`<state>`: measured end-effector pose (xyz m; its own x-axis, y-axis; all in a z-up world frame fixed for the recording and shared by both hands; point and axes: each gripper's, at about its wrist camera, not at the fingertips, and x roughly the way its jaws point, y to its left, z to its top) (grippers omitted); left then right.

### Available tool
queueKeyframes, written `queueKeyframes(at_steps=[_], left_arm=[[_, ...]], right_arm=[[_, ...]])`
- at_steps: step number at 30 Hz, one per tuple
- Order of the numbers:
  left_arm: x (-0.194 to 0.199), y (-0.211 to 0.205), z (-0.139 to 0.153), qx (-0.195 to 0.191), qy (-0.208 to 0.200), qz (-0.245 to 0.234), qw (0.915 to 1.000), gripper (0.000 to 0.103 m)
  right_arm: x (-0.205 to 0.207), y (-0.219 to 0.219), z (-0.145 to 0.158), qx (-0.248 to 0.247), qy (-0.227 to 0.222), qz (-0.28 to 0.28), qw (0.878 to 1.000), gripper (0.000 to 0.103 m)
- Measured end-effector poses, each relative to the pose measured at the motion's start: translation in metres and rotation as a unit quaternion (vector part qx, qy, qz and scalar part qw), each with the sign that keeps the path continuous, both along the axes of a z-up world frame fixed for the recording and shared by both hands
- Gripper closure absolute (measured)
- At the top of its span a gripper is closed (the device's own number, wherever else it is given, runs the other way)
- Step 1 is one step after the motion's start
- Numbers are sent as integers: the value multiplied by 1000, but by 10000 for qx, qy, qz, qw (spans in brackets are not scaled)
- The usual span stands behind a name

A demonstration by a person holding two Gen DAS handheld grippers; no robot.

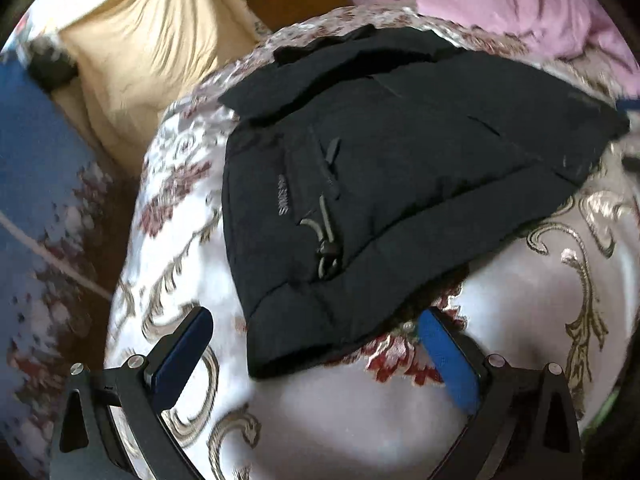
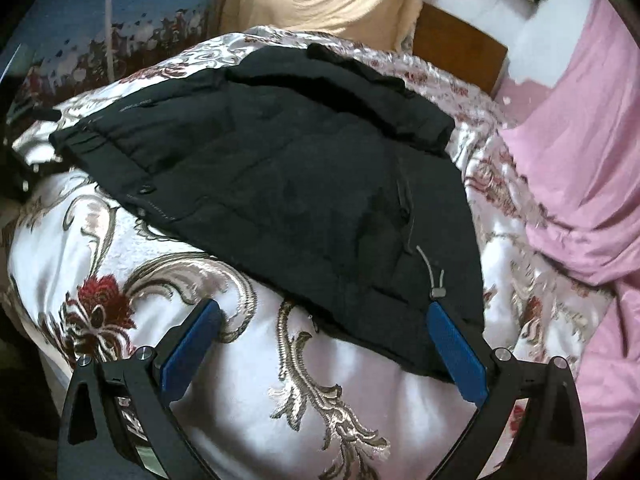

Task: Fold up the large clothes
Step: 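Move both open tools down to the jacket hem by the drawstring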

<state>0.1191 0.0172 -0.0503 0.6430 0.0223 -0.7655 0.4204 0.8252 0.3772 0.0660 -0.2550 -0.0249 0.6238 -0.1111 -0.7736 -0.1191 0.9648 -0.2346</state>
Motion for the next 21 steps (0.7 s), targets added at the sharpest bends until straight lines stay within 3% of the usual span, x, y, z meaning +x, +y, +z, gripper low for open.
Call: queueKeyframes(at_steps=[3, 6, 15, 21], left_arm=[[0, -13, 1, 265, -213, -133, 9993, 0], [6, -19, 1, 249, -262, -141, 9992, 0], [23, -1, -7, -431, 1, 350, 9985, 0], [25, 1, -10, -464, 7, 432, 9980, 0]], right_arm=[[4, -10, -3, 143, 91, -71, 9998, 2], [8, -19, -7, 167, 190, -142, 9996, 2], [36, -49, -24, 735, 789, -349, 9936, 2], [55, -49, -27, 400, 914, -440, 9940, 2]])
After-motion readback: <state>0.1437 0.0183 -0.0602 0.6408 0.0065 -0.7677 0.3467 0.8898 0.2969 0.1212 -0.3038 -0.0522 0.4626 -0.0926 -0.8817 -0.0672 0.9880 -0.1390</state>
